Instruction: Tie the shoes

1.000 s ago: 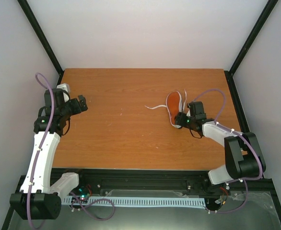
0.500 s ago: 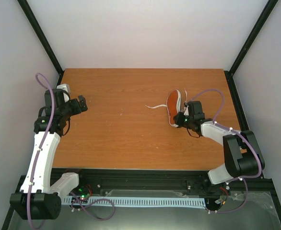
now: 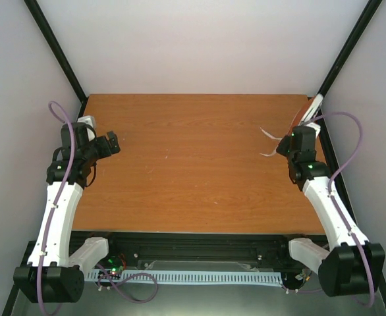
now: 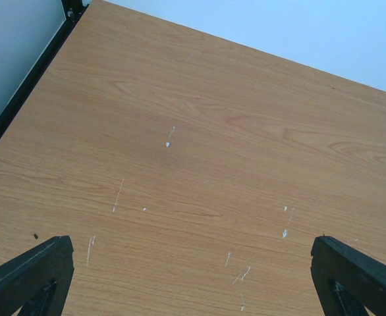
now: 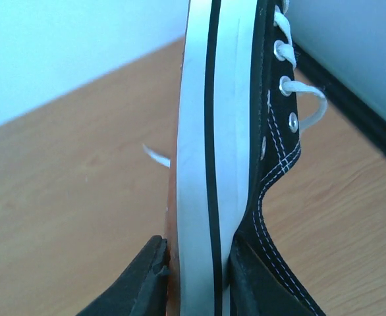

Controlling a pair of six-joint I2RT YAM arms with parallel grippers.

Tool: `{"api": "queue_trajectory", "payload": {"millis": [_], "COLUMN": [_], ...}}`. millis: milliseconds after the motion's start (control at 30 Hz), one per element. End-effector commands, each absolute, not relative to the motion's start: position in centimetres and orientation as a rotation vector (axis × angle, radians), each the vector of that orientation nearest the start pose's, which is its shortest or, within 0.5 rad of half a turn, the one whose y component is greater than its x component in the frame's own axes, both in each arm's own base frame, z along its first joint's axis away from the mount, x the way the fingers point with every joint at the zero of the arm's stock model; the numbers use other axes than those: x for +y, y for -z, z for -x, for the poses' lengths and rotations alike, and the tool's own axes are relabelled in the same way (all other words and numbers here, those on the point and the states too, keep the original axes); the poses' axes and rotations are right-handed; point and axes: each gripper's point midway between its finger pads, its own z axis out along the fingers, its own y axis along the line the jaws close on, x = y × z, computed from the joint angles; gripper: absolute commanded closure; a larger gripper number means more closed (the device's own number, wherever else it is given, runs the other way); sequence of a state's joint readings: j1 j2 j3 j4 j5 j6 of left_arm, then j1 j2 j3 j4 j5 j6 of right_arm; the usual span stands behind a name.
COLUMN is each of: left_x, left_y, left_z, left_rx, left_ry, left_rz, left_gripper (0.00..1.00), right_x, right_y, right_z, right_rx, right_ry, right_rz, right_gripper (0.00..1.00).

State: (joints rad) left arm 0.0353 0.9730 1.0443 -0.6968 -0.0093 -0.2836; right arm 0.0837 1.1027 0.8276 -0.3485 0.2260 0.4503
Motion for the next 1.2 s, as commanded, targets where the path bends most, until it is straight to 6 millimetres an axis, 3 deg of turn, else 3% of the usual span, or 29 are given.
{"api": "queue_trajectory", "payload": {"millis": [0,67,133,300,367,467,700,733,767,800,833,900,1033,1167], "left_x": [1.2,1.2,1.2,1.2,1.2,1.3,1.3,1.3,1.3,1.3,1.3,1.3,1.2,1.2], "left_y": [-27.4,-27.5,-27.5,-27.5,-27.4,-27.4,-27.4,-27.4,-27.4,-27.4,-27.4,-27.3,-27.2,-27.2], "left_z": [-30.8,-30.7,-30.7,-30.7,-30.7,-30.6,-30.7,-30.7,-30.6,-30.7,-30.7,-30.7,-30.7,-30.7], "left_rx": [2.148,2.144,2.144,2.143,2.145,2.145,2.146,2.147,2.147,2.145,2.146,2.149,2.151,2.152], "left_ry": [0.131,0.131,0.131,0.131,0.128,0.125,0.121,0.121,0.121,0.121,0.122,0.121,0.127,0.131], "left_rz": [0.330,0.330,0.330,0.328,0.329,0.331,0.334,0.332,0.332,0.332,0.330,0.331,0.332,0.329], "left_gripper": [0.00,0.00,0.00,0.00,0.00,0.00,0.00,0.00,0.00,0.00,0.00,0.00,0.00,0.00], "right_x": [-3.1,-1.5,1.4,10.6,13.2,16.4,22.3,23.1,23.6,23.9,24.1,24.4,24.3,23.1], "right_y": [-25.4,-24.6,-22.9,-17.6,-15.1,-11.7,-8.6,-8.1,-7.7,-7.3,-7.1,-7.5,-11.7,-14.4], "right_z": [-34.7,-35.2,-35.7,-35.2,-34.6,-33.4,-29.1,-28.2,-27.6,-27.1,-26.8,-26.5,-27.0,-28.5], "right_rx": [1.962,1.992,2.045,2.174,2.228,2.307,2.378,2.393,2.409,2.423,2.432,2.431,2.322,2.276], "right_ry": [0.080,0.000,-0.090,-0.203,-0.209,-0.224,-0.240,-0.255,-0.262,-0.268,-0.275,-0.295,-0.369,-0.376], "right_rz": [-0.513,-0.464,-0.389,-0.145,-0.082,-0.014,0.175,0.201,0.214,0.214,0.213,0.204,0.173,0.130], "right_gripper": [0.97,0.97,0.97,0.97,0.97,0.97,0.97,0.94,0.80,0.58,0.42,0.22,0.03,0.00]}}
